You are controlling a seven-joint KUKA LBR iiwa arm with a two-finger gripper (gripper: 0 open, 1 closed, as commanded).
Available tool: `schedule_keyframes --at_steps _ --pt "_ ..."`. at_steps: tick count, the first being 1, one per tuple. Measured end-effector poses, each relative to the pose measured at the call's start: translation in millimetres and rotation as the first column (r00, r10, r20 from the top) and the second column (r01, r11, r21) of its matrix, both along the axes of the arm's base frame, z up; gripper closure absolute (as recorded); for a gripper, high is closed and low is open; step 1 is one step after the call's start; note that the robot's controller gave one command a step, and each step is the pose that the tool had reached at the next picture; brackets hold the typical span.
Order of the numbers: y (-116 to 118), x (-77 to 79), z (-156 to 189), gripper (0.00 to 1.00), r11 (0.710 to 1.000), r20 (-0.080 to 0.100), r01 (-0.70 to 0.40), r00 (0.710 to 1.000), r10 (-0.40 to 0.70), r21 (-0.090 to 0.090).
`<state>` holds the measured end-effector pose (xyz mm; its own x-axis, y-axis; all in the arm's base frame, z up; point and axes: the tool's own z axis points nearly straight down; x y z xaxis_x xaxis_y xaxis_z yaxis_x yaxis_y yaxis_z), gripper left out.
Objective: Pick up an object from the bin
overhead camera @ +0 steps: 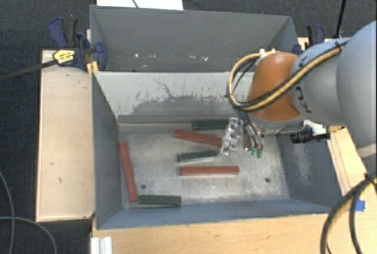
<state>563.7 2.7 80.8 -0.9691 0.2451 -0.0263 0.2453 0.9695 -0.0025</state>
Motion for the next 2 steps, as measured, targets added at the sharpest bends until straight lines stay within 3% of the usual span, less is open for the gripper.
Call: schedule_keyframes --at_steps 1,2 --pt "-12.7 -34.0 31.6 1.0 0.999 -0.029 -0.032 0.999 0.032 0.013" --pt "17.3 -5.6 42.7 0.0 0.995 -0.022 0.099 0.995 -0.098 0.01"
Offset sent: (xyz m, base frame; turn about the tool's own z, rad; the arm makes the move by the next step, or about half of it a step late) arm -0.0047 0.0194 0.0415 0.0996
